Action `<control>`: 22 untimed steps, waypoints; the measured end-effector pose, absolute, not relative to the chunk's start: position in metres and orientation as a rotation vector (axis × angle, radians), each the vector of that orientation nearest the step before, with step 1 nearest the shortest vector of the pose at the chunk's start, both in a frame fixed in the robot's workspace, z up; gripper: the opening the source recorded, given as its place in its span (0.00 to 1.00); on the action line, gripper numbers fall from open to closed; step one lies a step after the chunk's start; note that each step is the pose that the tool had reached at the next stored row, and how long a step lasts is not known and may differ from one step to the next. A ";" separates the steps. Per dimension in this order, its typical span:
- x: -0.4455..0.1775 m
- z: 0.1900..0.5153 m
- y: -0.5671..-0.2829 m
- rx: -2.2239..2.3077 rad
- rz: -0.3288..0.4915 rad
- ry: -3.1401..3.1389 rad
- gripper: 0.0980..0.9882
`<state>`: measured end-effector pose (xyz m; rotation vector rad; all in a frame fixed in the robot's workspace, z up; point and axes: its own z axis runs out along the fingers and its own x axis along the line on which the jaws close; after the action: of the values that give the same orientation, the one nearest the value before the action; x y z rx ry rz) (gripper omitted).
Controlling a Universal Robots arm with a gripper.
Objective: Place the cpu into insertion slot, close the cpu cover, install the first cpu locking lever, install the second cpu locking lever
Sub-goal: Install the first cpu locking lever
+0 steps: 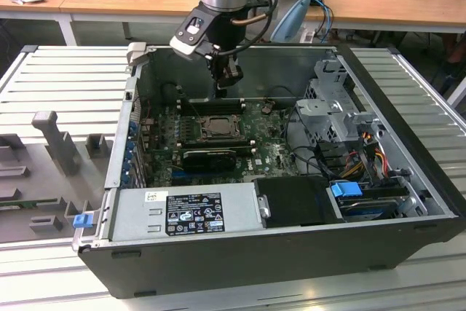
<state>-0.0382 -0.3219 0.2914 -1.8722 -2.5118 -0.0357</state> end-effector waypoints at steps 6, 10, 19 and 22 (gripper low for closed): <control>-0.038 0.291 -0.322 -1.845 -0.035 -2.532 0.01; -0.038 0.291 -0.322 -1.817 -0.035 -2.551 0.01; -0.040 0.291 -0.322 -1.668 -0.034 -2.650 0.01; -0.040 0.291 -0.322 -1.600 -0.034 -2.691 0.01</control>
<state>-0.0398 -0.3219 0.2910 -1.5999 -2.6907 -0.0341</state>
